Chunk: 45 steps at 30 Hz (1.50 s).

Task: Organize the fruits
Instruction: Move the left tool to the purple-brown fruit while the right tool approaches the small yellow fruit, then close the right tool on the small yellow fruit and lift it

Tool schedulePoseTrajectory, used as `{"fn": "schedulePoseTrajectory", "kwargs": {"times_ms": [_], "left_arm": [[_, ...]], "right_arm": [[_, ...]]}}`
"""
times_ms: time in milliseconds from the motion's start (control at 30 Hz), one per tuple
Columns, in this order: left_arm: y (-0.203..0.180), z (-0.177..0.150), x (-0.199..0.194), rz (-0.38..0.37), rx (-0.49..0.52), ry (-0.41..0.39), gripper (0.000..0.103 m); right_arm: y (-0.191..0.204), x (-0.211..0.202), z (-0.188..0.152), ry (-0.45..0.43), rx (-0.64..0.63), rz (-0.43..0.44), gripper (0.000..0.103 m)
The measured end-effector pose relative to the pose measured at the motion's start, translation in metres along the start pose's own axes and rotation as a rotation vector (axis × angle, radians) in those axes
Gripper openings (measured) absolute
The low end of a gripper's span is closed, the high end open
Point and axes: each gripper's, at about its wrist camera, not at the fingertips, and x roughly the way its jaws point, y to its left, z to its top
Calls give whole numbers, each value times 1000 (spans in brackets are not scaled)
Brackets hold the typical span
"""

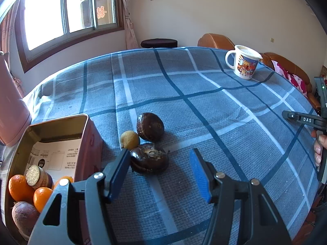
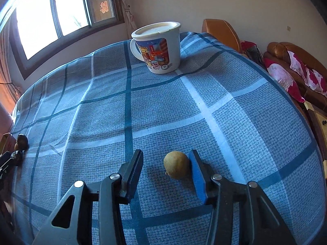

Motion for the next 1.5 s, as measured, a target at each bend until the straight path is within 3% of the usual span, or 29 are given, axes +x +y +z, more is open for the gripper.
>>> {"fn": "schedulePoseTrajectory", "kwargs": {"times_ms": [167, 400, 433, 467, 600, 900, 1267, 1500], "left_arm": [[-2, 2, 4, 20, 14, 9, 61], [-2, 6, 14, 61, 35, 36, 61], [-3, 6, 15, 62, 40, 38, 59], [-3, 6, 17, 53, 44, 46, 45], [-2, 5, 15, 26, 43, 42, 45], [-3, 4, 0, -11, 25, -37, 45], [-5, 2, -24, -13, 6, -159, 45], [-3, 1, -28, -13, -3, -182, 45]], "right_arm": [[5, 1, 0, 9, -27, 10, 27], [4, 2, 0, 8, -18, 50, 27], [4, 2, 0, 8, -17, 54, 27], [3, 2, 0, 8, -15, 57, 27], [5, -1, 0, -4, -20, 68, 27], [13, -12, 0, -56, -56, 78, 27], [24, -41, -4, -210, -83, 122, 27], [32, -47, -6, -246, -97, 128, 27]]}}
